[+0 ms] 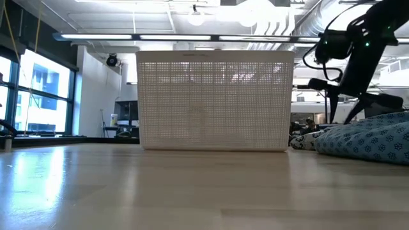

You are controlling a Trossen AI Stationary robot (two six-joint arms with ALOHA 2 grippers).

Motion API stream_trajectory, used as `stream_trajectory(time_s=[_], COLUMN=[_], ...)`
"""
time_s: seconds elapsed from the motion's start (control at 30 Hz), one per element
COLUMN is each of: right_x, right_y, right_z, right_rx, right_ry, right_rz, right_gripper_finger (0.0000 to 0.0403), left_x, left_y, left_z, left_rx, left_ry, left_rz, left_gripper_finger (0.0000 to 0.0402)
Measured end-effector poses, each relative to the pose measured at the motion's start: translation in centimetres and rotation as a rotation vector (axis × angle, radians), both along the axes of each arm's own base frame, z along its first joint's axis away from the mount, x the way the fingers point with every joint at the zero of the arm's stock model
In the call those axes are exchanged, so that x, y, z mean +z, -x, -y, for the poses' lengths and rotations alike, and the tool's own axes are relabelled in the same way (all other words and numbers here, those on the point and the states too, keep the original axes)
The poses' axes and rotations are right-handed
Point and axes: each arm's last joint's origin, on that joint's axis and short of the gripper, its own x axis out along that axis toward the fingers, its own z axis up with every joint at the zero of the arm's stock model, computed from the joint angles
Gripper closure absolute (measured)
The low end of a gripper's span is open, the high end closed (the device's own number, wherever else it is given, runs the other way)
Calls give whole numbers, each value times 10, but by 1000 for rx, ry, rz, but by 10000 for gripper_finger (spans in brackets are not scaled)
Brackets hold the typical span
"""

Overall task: Pick & place medical supplies in basket/bin
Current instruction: Put the white mailer bag into the white bin

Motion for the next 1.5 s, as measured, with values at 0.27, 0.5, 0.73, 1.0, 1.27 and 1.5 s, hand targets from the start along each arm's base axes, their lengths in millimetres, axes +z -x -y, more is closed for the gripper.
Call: stream_trajectory(time_s=[0.27,0.5,0.73,1.0,1.27,1.5], right_x=[-15,-30,-34,-8,49,123], right_y=[11,11,9,1,2,1], right_z=[8,13,17,21,24,24], right_rx=[-116,-149,-122,-60,-39,60], right_ry=[27,54,66,206,438,661], right_rz=[13,67,42,45,96,171], right_gripper_finger=[318,331,338,393,402,403], left_x=[-4,-6,-9,-10,-11,-5], left_y=[3,4,6,7,22,32], left_z=[2,3,5,5,9,13], left_rx=[-18,-51,-56,-68,2,40], left_ry=[11,24,43,40,-58,-99], left_rz=[-45,-72,-96,-119,-219,-204], left_gripper_finger=[175,175,175,175,175,175])
